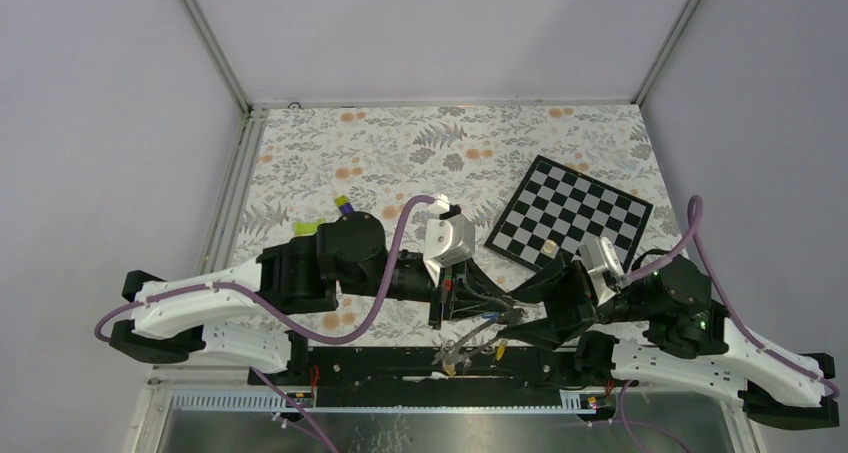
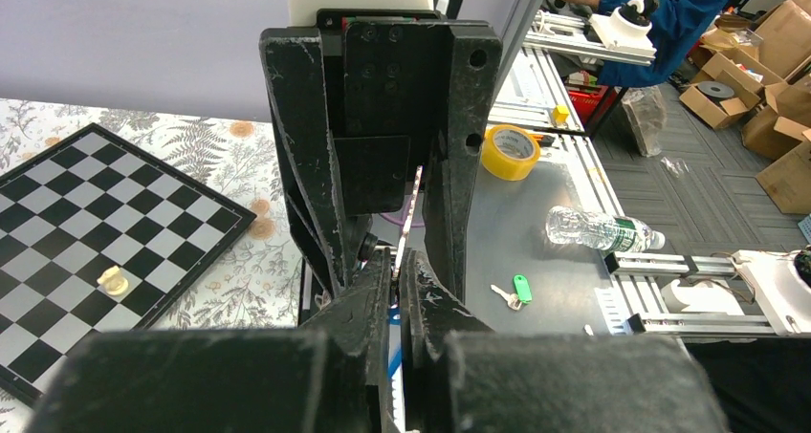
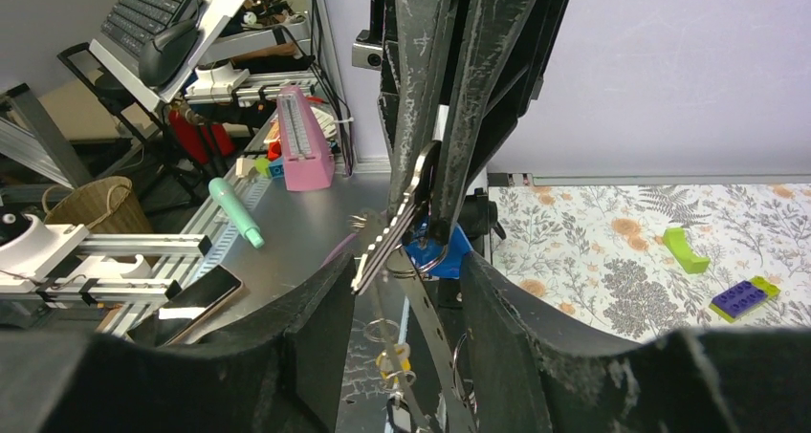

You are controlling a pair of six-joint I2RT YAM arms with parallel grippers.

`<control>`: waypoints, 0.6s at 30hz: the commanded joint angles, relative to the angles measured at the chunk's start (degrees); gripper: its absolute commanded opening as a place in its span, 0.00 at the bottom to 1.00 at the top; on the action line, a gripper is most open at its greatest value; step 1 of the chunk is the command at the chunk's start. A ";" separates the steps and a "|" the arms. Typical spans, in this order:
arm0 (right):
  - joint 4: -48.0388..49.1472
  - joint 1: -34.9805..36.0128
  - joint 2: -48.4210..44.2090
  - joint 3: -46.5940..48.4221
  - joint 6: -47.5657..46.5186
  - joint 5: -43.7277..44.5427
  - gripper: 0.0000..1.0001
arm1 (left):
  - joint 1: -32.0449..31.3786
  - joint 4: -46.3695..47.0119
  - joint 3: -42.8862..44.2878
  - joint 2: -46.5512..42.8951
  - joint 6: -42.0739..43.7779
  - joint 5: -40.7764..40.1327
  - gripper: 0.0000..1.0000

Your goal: Remove the keys from the keyring

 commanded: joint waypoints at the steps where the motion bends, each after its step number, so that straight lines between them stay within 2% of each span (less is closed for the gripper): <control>1: -0.01 0.01 -1.51 1.22 0.71 -0.04 0.52 | -0.10 6.77 0.48 -1.64 -0.20 0.42 0.00; 7: -0.25 -0.01 -1.76 0.79 0.70 0.78 0.60 | -0.10 7.00 0.51 -1.54 -0.38 0.84 0.00; 18: -1.04 0.01 -1.69 0.84 -0.92 2.75 0.64 | -0.10 6.73 0.75 -1.46 -0.47 1.18 0.00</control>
